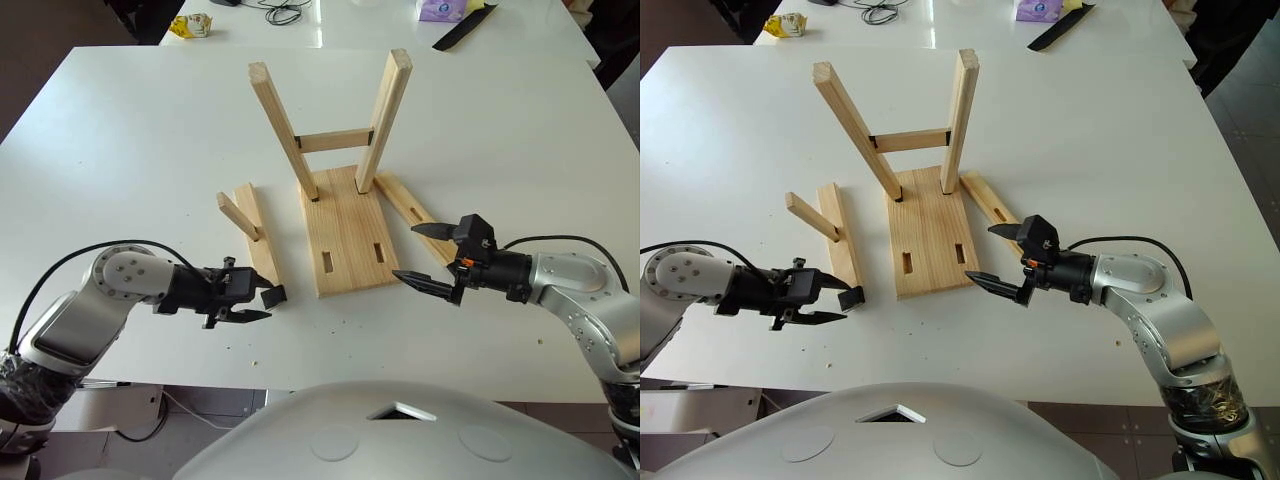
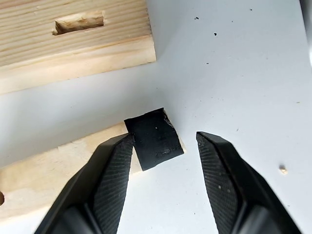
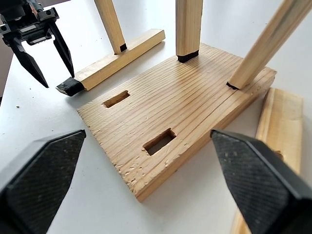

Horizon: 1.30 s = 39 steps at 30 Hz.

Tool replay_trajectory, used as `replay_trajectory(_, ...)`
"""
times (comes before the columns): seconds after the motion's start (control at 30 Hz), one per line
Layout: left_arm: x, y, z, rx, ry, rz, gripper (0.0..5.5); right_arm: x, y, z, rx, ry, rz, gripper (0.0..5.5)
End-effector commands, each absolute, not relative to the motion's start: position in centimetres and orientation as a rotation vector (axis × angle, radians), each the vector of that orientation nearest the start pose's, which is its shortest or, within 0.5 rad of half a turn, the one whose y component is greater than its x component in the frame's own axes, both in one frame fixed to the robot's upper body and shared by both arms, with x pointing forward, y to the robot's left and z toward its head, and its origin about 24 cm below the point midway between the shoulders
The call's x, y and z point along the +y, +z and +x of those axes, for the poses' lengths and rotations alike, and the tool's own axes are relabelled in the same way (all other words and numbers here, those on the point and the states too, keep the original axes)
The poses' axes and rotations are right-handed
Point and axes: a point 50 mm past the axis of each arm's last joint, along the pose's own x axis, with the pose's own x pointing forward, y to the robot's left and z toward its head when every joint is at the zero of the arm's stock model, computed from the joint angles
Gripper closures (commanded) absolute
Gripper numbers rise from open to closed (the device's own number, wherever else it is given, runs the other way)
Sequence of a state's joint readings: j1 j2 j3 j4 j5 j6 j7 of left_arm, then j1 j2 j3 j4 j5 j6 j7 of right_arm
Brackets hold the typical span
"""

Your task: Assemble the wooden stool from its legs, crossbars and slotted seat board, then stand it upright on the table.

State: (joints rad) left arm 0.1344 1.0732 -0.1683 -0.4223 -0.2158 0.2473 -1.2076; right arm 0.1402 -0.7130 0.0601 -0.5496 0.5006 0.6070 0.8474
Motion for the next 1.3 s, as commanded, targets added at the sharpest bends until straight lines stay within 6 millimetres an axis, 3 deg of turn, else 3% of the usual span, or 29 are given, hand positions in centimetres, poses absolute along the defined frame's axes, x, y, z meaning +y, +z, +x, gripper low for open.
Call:
replay_trajectory(0.03, 21.0, 10.8, 18.8, 0.566, -1.345, 0.563, 3.14, -17.4, 9.3, 18.6, 0.414, 1.094, -0.142, 0.75)
replay_trajectory(0.3, 20.6, 12.5, 17.5, 0.615, -1.165, 0.328, 3.14, -17.5, 9.2, 18.1, 0.417, 1.082, -0.141, 0.75)
replay_trajectory(0.5, 21.2, 12.8, 17.3, 0.748, -0.893, 0.138, 3.14, -17.9, 9.1, 17.1, 0.431, 1.046, -0.134, 0.75)
replay_trajectory(0.63, 21.2, 11.9, 17.5, 0.786, -0.589, -0.070, 3.14, -17.9, 9.1, 16.5, 0.440, 1.037, -0.127, 0.75)
replay_trajectory(0.8, 19.3, 10.7, 16.1, 0.730, -0.485, -0.211, 3.14, -18.0, 9.2, 16.3, 0.448, 1.037, -0.130, 0.75)
replay_trajectory(0.93, 19.2, 9.8, 15.1, 0.752, -0.368, -0.273, 2.53, -18.3, 9.3, 16.2, 0.457, 1.039, -0.136, 0.75)
replay_trajectory(1.17, 19.5, 10.5, 15.3, 0.753, -0.316, -0.259, 1.47, -18.4, 9.4, 16.0, 0.466, 1.037, -0.138, 0.75)
replay_trajectory(1.3, 19.7, 11.1, 15.3, 0.779, -0.302, -0.295, 1.47, -18.4, 9.4, 15.9, 0.465, 1.033, -0.133, 0.75)
